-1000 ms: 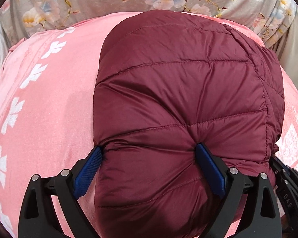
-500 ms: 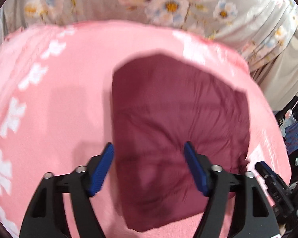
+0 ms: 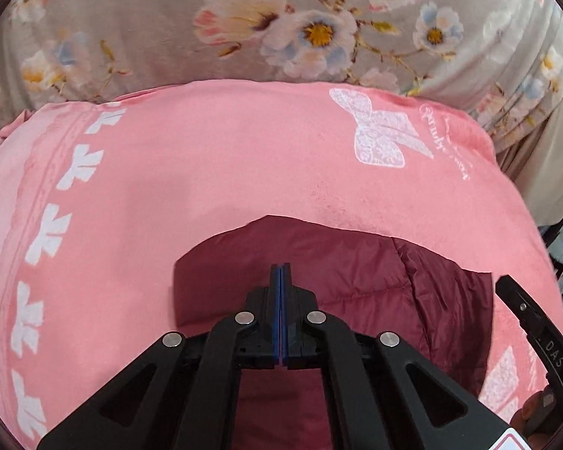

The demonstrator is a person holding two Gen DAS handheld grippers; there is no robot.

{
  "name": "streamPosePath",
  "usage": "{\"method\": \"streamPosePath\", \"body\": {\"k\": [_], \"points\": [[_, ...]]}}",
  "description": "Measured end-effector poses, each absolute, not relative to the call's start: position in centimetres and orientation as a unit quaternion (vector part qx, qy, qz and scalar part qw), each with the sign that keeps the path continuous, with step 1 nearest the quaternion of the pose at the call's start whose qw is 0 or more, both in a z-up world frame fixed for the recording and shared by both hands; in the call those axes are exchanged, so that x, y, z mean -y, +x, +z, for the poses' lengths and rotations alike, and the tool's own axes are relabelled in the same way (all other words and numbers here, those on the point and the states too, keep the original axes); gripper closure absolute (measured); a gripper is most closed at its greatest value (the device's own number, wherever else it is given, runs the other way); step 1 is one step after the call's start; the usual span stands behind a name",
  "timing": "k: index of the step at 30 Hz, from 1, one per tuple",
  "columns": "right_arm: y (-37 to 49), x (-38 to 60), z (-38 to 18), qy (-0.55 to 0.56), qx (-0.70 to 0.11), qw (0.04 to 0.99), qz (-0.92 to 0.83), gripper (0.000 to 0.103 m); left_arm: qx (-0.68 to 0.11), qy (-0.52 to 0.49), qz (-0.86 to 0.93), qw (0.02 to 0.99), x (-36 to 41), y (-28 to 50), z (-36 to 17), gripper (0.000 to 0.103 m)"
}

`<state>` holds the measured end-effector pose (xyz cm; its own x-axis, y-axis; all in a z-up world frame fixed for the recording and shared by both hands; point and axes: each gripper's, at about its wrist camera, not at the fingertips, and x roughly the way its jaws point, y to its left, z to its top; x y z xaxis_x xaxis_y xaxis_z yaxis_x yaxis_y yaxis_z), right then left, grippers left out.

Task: Fold large clothes
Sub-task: 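Pinch the folded jacket edge with both grippers and hold it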

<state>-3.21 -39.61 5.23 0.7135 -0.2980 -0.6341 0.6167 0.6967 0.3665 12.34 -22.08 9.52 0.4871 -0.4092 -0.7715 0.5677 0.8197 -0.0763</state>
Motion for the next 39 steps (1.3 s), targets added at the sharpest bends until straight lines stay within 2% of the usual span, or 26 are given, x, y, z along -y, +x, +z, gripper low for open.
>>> {"method": "streamPosePath", "body": {"k": [1,4,8,21,39], "points": [[-2.7,39.7,4.6,0.292,-0.282,0.876,-0.260,0.067,-0.424,0.104,-0.286,0.853,23.0,12.6,8.8,0.103],[-1.0,40.4,1.0,0.311,-0.315,0.861,-0.251,0.079,-0.445,0.114,-0.279,0.843,24.5,13.5,6.1,0.103],[-0.1,40.1,-2.2,0.285,-0.329,0.865,-0.252,0.084,-0.434,0.136,-0.282,0.845,25.8,13.5,3.4,0.103],[0.2,40.0,-3.8,0.276,-0.317,0.873,-0.248,0.085,-0.380,0.173,-0.263,0.870,27.5,12.5,0.0,0.103],[0.3,40.0,-3.9,0.279,-0.316,0.873,-0.247,0.085,-0.360,0.182,-0.254,0.879,27.9,12.2,-0.6,0.103]]}}
